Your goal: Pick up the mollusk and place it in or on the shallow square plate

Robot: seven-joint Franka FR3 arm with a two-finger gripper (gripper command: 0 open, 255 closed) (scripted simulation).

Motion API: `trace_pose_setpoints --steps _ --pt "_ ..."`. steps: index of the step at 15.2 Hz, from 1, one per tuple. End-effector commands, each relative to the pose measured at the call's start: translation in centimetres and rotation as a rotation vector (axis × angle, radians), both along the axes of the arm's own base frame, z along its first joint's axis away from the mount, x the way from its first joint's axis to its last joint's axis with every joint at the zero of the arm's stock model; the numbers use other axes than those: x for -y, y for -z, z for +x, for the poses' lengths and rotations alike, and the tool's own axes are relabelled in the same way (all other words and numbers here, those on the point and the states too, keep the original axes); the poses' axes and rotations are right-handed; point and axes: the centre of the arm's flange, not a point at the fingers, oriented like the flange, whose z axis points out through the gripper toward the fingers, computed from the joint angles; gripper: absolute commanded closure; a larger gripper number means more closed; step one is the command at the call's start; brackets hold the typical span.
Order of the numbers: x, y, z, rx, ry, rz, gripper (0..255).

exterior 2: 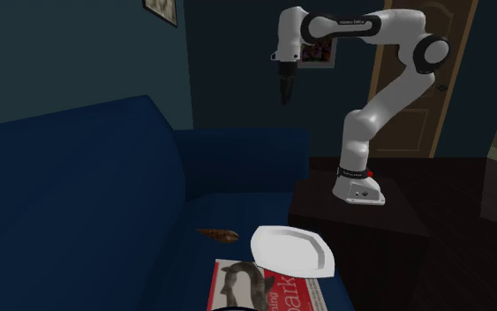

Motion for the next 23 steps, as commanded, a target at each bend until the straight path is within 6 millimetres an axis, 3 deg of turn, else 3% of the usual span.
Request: trace_pose_setpoints --steps 1,23 --pt "-2.1 1.7 0.6 0.003 0.001 -0.005 0" --pt "-24.5 19.5 8.7 0.019 -0.003 -0.068 0"
